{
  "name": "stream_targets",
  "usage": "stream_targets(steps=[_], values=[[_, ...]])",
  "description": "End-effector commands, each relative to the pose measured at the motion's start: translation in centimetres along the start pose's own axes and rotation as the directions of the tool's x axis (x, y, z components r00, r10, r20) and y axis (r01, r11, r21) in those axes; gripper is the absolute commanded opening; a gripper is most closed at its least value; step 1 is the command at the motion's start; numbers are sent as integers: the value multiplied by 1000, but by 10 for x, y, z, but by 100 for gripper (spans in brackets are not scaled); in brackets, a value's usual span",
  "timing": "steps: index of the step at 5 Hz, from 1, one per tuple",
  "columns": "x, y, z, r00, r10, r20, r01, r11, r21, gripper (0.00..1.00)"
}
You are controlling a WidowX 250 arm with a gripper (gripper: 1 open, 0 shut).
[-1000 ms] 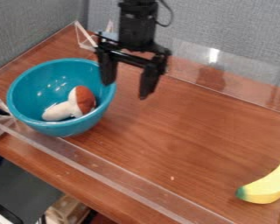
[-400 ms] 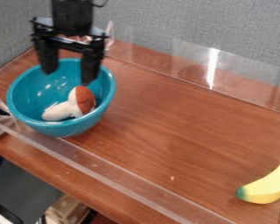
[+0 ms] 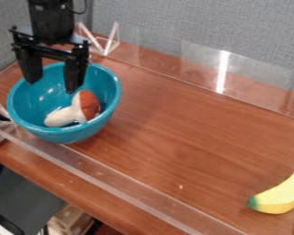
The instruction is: Remove the mushroom from inside the blue bowl and put it on the table
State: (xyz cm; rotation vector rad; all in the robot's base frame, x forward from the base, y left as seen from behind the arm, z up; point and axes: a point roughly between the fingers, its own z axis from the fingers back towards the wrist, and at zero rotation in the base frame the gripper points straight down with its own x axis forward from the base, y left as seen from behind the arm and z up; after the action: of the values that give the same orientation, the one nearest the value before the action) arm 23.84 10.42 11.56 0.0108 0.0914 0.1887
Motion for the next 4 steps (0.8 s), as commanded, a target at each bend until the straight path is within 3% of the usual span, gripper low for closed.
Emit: stream_targets(steps=[1, 4], values=[[10, 7, -2, 999, 15, 28, -15, 1000, -12, 100], [30, 4, -29, 999, 25, 29, -24, 999, -35, 100]])
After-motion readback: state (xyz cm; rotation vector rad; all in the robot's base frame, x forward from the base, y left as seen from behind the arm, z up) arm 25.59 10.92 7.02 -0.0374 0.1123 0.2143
